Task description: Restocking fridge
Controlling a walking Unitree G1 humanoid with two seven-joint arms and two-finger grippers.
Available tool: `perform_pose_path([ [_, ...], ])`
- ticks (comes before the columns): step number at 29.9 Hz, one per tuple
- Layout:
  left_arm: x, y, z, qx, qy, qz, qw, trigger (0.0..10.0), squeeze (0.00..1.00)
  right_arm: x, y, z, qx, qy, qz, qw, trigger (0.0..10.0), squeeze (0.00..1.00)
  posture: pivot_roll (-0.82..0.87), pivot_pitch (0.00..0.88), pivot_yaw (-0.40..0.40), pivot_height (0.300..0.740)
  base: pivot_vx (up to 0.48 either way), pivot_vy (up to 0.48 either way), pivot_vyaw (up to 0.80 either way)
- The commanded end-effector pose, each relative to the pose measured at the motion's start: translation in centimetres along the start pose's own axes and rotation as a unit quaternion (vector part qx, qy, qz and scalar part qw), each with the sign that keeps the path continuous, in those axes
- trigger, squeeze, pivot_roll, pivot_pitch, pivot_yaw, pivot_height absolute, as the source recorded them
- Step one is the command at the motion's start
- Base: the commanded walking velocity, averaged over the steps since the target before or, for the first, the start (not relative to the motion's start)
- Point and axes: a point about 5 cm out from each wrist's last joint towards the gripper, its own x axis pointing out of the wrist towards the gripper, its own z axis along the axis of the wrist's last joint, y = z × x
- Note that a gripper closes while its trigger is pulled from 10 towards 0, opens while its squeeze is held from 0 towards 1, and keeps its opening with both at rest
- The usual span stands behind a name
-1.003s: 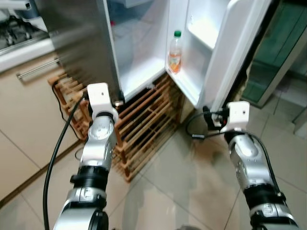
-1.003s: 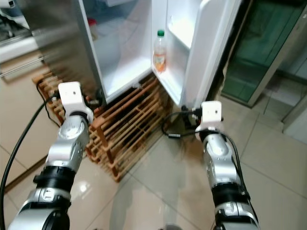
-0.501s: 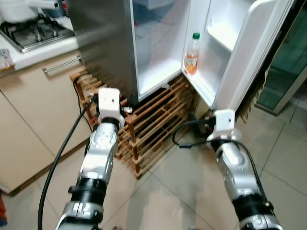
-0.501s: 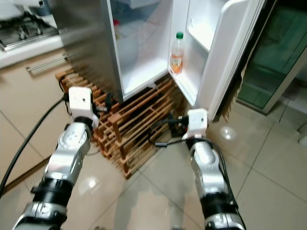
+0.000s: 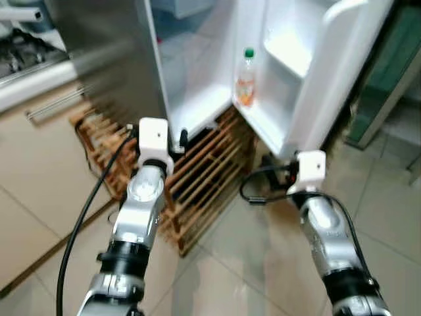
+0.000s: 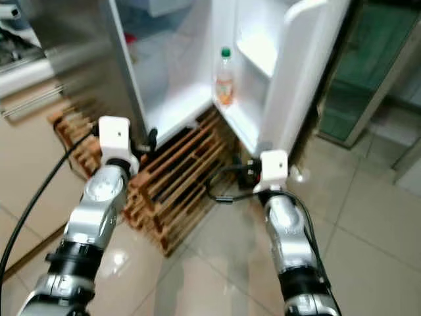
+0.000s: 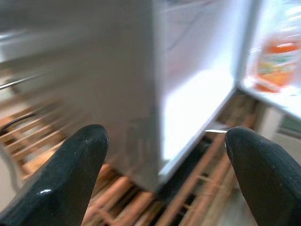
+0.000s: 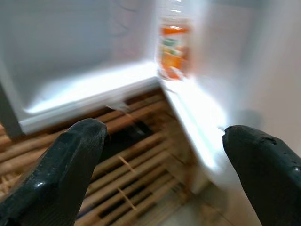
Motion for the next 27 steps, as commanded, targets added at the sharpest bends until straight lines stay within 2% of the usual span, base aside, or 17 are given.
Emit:
perform_pose_path([
  [1, 0.0, 0.2, 0.0, -0.005, 0.004, 0.003, 1.000, 10.0, 0.00, 0.3, 0.6, 0.6, -0.002, -0.014, 0.010, 1.000, 10.0, 0.00, -0.19, 0.000, 0.049, 0.740, 0.480, 0.000, 0.43],
  [7, 0.1, 0.3, 0.6, 0.000, -0.016, 0.018, 1.000, 10.0, 0.00, 0.5, 0.6, 1.1, -0.002, -0.022, 0.013, 1.000, 10.0, 0.00, -0.19, 0.000, 0.047, 0.740, 0.458, 0.000, 0.36],
  [11, 0.1, 0.3, 0.7, -0.005, -0.019, 0.021, 1.000, 10.0, 0.00, 0.7, 0.4, 1.3, -0.008, -0.022, 0.011, 1.000, 10.0, 0.00, -0.19, 0.000, 0.046, 0.740, 0.000, 0.000, 0.00],
  [15, 0.1, 0.3, 0.8, -0.008, -0.018, 0.020, 1.000, 10.0, 0.00, 0.9, -0.3, 1.9, -0.011, -0.023, 0.018, 1.000, 10.0, 0.00, -0.19, 0.000, 0.046, 0.740, 0.000, 0.000, 0.00],
  [16, 0.2, 0.3, 0.8, -0.011, -0.019, 0.018, 1.000, 10.0, 0.00, 1.0, -1.4, 2.1, -0.025, -0.021, 0.002, 0.999, 10.0, 0.00, -0.19, 0.000, 0.048, 0.740, 0.000, 0.000, 0.00],
  [17, 0.2, 0.3, 0.8, -0.011, -0.019, 0.018, 1.000, 10.0, 0.00, 1.0, -1.4, 2.1, -0.025, -0.021, 0.002, 0.999, 10.0, 0.00, -0.19, 0.000, 0.048, 0.740, 0.000, 0.000, 0.00],
  [18, 0.2, 0.2, 0.8, -0.012, -0.020, 0.017, 1.000, 10.0, 0.00, 1.0, -3.0, 2.3, -0.040, -0.017, -0.035, 0.998, 10.0, 0.00, -0.19, 0.000, 0.046, 0.740, 0.000, 0.000, 0.00],
  [19, 0.2, 0.2, 0.8, -0.012, -0.020, 0.017, 1.000, 10.0, 0.00, 1.0, -3.0, 2.3, -0.040, -0.017, -0.035, 0.998, 10.0, 0.00, -0.19, 0.000, 0.046, 0.740, 0.000, 0.000, 0.00],
  [20, 0.2, 0.1, 0.9, -0.013, -0.020, 0.016, 1.000, 10.0, 0.00, 1.0, -4.2, 2.4, -0.048, -0.013, -0.059, 0.997, 10.0, 0.00, -0.19, 0.000, 0.047, 0.740, 0.000, 0.000, 0.00],
  [21, 0.2, 0.1, 0.8, -0.013, -0.020, 0.016, 1.000, 10.0, 0.00, 1.0, -4.5, 2.4, -0.051, -0.013, -0.064, 0.997, 10.0, 0.00, -0.19, 0.000, 0.047, 0.740, 0.000, 0.000, 0.00],
  [24, 0.2, 0.0, 0.8, -0.016, -0.019, 0.013, 1.000, 10.0, 0.00, 1.0, -4.6, 2.5, -0.049, -0.014, -0.060, 0.997, 10.0, 0.00, -0.19, 0.000, 0.047, 0.740, 0.000, 0.000, 0.00],
  [27, 0.1, -0.4, 1.0, -0.014, -0.029, -0.005, 0.999, 10.0, 0.00, 0.9, -3.9, 2.6, -0.043, -0.020, -0.045, 0.998, 10.0, 0.00, -0.19, 0.000, 0.045, 0.740, 0.000, 0.000, 0.44],
])
